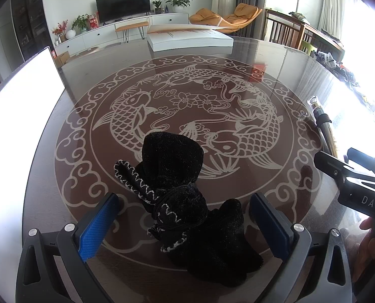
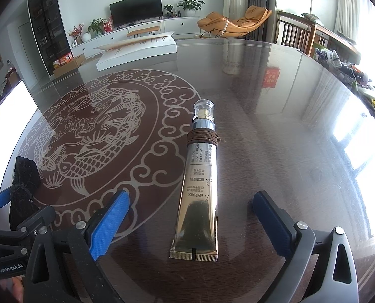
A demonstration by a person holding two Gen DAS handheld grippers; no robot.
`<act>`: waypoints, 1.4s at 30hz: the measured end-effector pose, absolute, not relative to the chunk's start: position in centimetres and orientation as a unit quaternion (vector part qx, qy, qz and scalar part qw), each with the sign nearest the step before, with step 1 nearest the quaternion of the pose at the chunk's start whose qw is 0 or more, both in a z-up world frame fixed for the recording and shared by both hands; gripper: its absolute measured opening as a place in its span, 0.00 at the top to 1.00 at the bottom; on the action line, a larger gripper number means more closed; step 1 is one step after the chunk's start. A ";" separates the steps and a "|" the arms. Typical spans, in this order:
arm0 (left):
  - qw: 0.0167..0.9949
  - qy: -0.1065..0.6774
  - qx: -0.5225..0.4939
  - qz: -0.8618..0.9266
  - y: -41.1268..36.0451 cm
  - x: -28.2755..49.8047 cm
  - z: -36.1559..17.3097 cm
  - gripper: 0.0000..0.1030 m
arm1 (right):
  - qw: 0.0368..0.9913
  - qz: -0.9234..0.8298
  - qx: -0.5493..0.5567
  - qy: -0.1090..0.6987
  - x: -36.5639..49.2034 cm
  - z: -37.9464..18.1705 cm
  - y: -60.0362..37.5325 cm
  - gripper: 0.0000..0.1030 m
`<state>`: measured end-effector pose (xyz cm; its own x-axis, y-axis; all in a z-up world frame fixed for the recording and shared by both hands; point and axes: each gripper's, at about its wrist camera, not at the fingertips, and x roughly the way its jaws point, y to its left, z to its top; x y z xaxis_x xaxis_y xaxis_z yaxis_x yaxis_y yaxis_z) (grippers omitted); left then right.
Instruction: Organize objects
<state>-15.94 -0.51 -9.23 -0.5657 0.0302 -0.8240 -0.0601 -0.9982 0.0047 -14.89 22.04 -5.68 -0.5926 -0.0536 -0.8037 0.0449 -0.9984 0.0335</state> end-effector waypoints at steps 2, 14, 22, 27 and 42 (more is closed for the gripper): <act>0.025 0.016 -0.465 0.885 -0.5 -15.9 -9.3 0.00 | 0.028 -0.892 0.451 -0.005 -14.9 -5.7 22.0 0.04; 0.025 0.016 -0.465 0.885 -0.6 -16.0 -9.3 0.00 | 0.029 -0.892 0.451 -0.005 -14.8 -5.7 22.0 0.03; 0.025 0.016 -0.465 0.885 -0.6 -16.0 -9.4 0.00 | 0.029 -0.892 0.451 -0.005 -14.8 -5.7 22.0 0.02; 0.025 0.016 -0.465 0.885 -0.7 -16.0 -9.5 0.00 | 0.029 -0.892 0.451 -0.005 -14.8 -5.7 22.0 0.02; 0.025 0.016 -0.465 0.885 -0.7 -16.1 -9.6 0.00 | 0.029 -0.892 0.451 -0.006 -14.8 -5.7 22.0 0.02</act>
